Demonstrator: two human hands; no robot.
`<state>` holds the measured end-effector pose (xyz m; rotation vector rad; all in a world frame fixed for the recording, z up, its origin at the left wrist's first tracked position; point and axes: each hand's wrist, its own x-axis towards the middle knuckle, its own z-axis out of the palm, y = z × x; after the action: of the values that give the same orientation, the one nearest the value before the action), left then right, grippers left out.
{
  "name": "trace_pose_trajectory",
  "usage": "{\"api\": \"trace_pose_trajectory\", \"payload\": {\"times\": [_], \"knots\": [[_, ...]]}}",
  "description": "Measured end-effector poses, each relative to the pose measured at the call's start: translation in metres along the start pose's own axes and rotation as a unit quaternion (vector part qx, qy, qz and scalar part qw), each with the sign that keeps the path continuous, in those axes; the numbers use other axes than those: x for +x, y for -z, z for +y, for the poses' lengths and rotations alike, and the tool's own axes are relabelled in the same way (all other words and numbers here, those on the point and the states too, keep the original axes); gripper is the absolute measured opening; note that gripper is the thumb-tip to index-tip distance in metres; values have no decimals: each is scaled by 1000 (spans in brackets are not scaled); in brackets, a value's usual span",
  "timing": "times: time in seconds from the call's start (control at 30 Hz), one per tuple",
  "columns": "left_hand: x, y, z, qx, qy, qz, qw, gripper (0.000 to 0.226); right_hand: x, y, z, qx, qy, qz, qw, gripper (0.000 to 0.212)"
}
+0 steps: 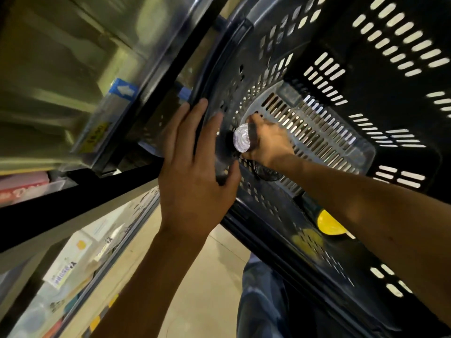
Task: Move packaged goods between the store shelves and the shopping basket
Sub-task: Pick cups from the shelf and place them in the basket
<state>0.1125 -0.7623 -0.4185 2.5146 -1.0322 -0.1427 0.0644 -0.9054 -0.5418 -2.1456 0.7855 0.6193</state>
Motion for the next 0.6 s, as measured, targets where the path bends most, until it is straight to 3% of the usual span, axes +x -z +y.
{"api": "trace_pose_trajectory", "payload": {"times": [0.27, 0.6], "knots": [[0, -3, 0, -11, 1, 24, 1000, 57, 9, -9, -4, -11, 1, -3, 1000, 76], [-2, -2, 0, -21, -11, 30, 999, 55, -3, -7, -2, 109, -74, 5, 991, 76]]}}
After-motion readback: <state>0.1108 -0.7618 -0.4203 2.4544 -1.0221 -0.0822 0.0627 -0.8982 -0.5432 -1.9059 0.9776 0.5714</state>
